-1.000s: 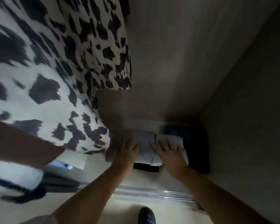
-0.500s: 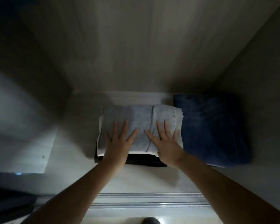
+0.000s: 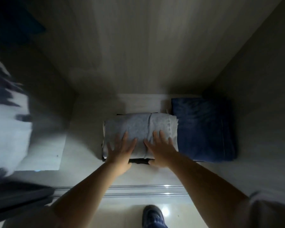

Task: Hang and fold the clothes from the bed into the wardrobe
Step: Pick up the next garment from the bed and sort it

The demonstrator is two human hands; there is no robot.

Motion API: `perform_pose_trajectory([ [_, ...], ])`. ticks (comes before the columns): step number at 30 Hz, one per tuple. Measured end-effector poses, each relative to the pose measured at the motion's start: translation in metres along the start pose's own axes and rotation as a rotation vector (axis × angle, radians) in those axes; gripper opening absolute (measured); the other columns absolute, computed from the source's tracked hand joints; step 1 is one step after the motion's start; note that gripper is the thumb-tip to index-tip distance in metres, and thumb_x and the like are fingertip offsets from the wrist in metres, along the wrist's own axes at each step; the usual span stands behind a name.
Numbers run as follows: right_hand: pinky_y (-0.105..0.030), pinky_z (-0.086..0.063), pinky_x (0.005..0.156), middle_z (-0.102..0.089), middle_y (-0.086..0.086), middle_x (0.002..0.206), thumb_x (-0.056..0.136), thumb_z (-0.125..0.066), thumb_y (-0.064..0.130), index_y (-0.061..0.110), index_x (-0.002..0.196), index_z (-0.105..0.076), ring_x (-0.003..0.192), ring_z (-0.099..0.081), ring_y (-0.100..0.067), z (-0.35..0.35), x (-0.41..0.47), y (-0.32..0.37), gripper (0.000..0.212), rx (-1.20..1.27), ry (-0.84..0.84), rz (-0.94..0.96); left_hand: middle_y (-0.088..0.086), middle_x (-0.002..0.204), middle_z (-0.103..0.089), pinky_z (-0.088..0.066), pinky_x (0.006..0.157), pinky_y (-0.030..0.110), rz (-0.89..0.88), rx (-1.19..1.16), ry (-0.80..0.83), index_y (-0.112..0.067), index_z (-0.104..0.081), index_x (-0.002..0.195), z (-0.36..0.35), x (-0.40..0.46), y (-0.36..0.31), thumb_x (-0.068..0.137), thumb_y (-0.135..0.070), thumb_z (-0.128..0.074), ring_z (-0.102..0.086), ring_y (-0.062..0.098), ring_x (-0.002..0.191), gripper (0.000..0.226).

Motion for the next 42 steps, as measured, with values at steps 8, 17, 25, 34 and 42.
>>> perform_pose_trajectory([
  [8, -0.037, -0.047, 0.086, -0.055, -0.011, 0.13, 0.101, -0.038, 0.023, 0.013, 0.135, -0.044, 0.117, -0.055, -0.029, 0.104, -0.126, -0.024, 0.036, 0.194, -0.041, -0.168, 0.014, 0.154, -0.023, -0.017, 0.113, 0.055, 0.04, -0.086, 0.023, -0.017, -0.021, 0.15, 0.147, -0.068, -0.052, 0.099, -0.031, -0.042, -0.017, 0.03, 0.144, 0.057],
  [17, -0.033, -0.048, 0.078, -0.066, -0.008, 0.114, 0.098, -0.033, 0.05, 0.018, 0.118, -0.058, 0.103, -0.062, -0.027, 0.203, -0.322, -0.031, 0.045, 0.29, -0.264, -0.328, 0.011, 0.123, -0.062, -0.044, 0.079, 0.032, -0.05, -0.198, -0.107, -0.014, -0.049, 0.133, 0.328, -0.182, -0.091, 0.101, -0.026, -0.037, -0.06, 0.03, 0.109, 0.036],
  [25, -0.033, -0.045, 0.074, -0.065, -0.008, 0.114, 0.097, -0.033, 0.056, 0.02, 0.123, -0.053, 0.103, -0.061, -0.03, 0.214, -0.529, -0.022, 0.049, 0.409, -0.41, -0.503, 0.008, 0.1, -0.067, -0.042, 0.065, 0.029, -0.23, -0.272, -0.123, -0.02, -0.058, 0.113, 0.419, -0.33, -0.174, 0.098, -0.027, -0.04, -0.062, 0.028, 0.086, 0.024],
  [34, -0.035, -0.046, 0.085, -0.064, -0.009, 0.116, 0.095, -0.031, 0.057, 0.019, 0.115, -0.058, 0.109, -0.061, -0.03, 0.1, -0.801, -0.106, 0.05, 0.545, -0.454, -0.928, 0.004, 0.111, -0.064, -0.044, 0.076, 0.03, -0.646, -0.132, -0.097, -0.02, -0.06, 0.107, 0.45, -0.444, -0.44, 0.093, -0.028, -0.042, -0.059, 0.029, 0.1, 0.024],
  [42, -0.037, -0.052, 0.078, -0.061, -0.008, 0.122, 0.103, -0.027, 0.044, 0.02, 0.14, -0.039, 0.106, -0.062, -0.03, -0.069, -1.058, -0.166, 0.046, 0.584, -0.386, -1.254, 0.008, 0.116, -0.064, -0.045, 0.084, 0.032, -0.948, -0.017, -0.127, -0.015, -0.062, 0.109, 0.44, -0.567, -0.72, 0.093, -0.024, -0.043, -0.06, 0.029, 0.107, 0.026],
])
Point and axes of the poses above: each hand's wrist, its own x-axis towards the middle knuckle, its own z-axis out of the back of the hand, y = z × x, the point moved 9 cm from there along x, towards the middle knuckle
